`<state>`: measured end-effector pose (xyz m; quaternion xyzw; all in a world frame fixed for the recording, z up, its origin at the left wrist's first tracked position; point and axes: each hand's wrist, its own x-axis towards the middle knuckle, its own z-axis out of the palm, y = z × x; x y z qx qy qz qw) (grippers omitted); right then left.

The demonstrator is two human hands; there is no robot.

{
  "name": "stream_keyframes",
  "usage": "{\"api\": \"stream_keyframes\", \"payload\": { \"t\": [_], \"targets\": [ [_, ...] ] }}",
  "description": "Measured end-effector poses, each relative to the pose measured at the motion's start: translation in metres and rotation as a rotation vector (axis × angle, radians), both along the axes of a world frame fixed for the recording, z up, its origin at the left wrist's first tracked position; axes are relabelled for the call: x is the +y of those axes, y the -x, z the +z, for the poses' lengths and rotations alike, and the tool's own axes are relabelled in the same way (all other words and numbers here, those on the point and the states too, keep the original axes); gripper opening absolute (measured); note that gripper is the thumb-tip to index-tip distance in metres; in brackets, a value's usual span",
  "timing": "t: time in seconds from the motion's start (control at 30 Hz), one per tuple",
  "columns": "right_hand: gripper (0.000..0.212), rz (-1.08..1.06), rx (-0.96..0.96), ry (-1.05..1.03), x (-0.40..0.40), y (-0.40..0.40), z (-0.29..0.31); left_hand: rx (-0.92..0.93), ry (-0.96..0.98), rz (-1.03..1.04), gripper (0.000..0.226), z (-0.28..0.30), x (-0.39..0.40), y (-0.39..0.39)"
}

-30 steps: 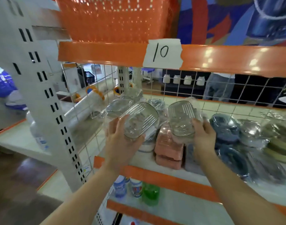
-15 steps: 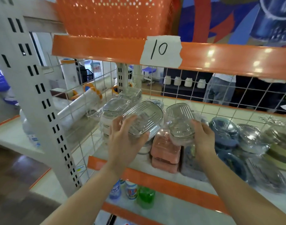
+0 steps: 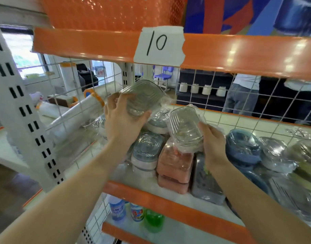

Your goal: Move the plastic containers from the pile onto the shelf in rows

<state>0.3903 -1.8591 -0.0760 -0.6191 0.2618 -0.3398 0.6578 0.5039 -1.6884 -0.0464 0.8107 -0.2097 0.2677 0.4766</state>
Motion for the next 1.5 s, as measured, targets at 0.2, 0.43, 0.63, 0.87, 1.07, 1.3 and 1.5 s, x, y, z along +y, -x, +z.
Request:
{"api": "stream_keyframes", "payload": {
  "t": [0.2, 0.43, 0.63, 0.87, 1.07, 1.3, 1.5],
  "targets": [
    [0.039, -0.003, 0.012, 0.023, 0.002, -0.025, 0.002, 0.047, -0.015, 0.037, 0.059, 0.012, -0.004, -0.028],
    [0.023, -0.042, 0.078, -0.031, -0.009, -0.049, -0.003, 0.117, -0.055, 0.108, 0.057, 0.020, -0.022, -0.060],
    [0.028, -0.049, 0.116, -0.039, -0.015, -0.061, -0.004, 0.216, -0.082, 0.102, 0.058, 0.020, -0.031, -0.086],
    [0.024, -0.041, 0.122, -0.053, -0.017, -0.076, -0.003, 0.371, -0.264, -0.010, 0.077, 0.021, -0.031, -0.107],
    [0.026, -0.034, 0.119, -0.045, -0.019, -0.080, -0.004, 0.326, -0.366, -0.005, 0.077, 0.023, -0.037, -0.117],
    [0.027, -0.008, 0.101, -0.072, -0.024, -0.080, -0.012, 0.279, -0.488, 0.043, 0.078, 0.021, -0.045, -0.121],
    [0.014, 0.016, 0.037, -0.096, -0.027, -0.073, -0.011, 0.036, -0.394, -0.024, 0.057, 0.025, -0.047, -0.104]
  ]
}}
